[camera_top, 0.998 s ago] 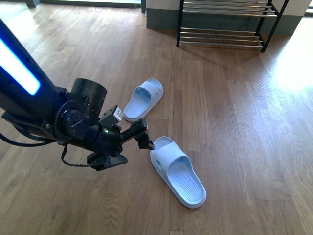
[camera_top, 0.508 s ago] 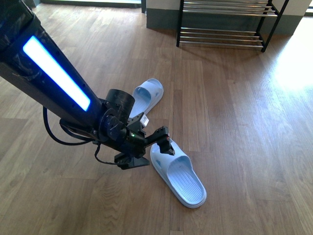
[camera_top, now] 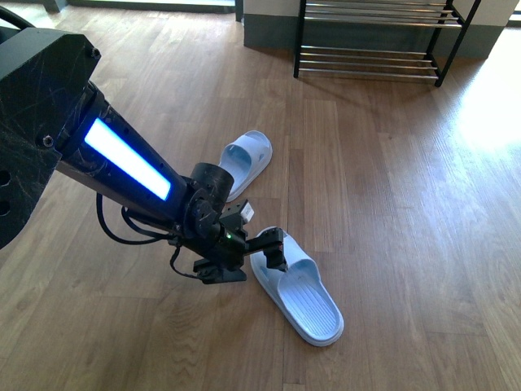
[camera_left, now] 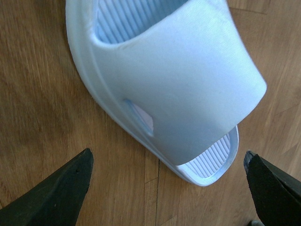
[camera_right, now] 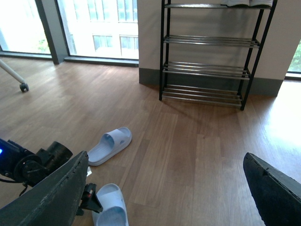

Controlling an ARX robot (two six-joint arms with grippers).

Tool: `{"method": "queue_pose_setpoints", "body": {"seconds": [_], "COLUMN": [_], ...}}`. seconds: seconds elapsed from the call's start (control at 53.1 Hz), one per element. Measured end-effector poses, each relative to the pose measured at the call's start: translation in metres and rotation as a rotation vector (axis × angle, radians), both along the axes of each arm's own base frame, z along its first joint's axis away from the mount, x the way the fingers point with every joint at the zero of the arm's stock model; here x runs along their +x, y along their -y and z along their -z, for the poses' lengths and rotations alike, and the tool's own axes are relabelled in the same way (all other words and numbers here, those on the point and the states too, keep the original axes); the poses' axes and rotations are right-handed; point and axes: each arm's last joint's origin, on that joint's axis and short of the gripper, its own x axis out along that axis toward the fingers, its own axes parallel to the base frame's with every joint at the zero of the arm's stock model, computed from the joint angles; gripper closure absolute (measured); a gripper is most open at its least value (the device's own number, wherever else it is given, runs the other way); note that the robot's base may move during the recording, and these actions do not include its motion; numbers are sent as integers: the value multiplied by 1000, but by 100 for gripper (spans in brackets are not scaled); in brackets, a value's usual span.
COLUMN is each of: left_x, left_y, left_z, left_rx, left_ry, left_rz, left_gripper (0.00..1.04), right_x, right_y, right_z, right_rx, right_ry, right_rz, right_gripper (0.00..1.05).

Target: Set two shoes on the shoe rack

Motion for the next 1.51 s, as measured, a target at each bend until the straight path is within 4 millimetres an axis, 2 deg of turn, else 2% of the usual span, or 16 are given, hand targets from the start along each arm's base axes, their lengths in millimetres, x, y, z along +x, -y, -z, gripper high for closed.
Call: {"method": "queue_pose_setpoints", "body": {"seconds": [0.264, 0.979, 1.167, 1.243, 1.318, 1.506], "left_x": [-2, -1, 5, 14, 14, 18], "left_y": [0, -1, 0, 3, 5, 6], "left_z": [13, 12, 10, 19, 28, 28], "left_rx": [27, 83, 142, 234, 277, 285], "left_ry": [-13, -20, 22, 92, 137, 182], "left_rz": [16, 14, 38, 96, 144, 184], "left_gripper": [9, 9, 9, 9, 9, 9], "right_x": [0, 0, 0, 0, 0, 0], "right_y": [0, 0, 0, 0, 0, 0], "right_z": [0, 0, 0, 0, 0, 0], "right_rx": [0, 0, 0, 0, 0, 0], "right_ry": [0, 0, 0, 0, 0, 0], "right_rz": [0, 0, 0, 0, 0, 0], "right_gripper": [9, 9, 9, 9, 9, 9]}}
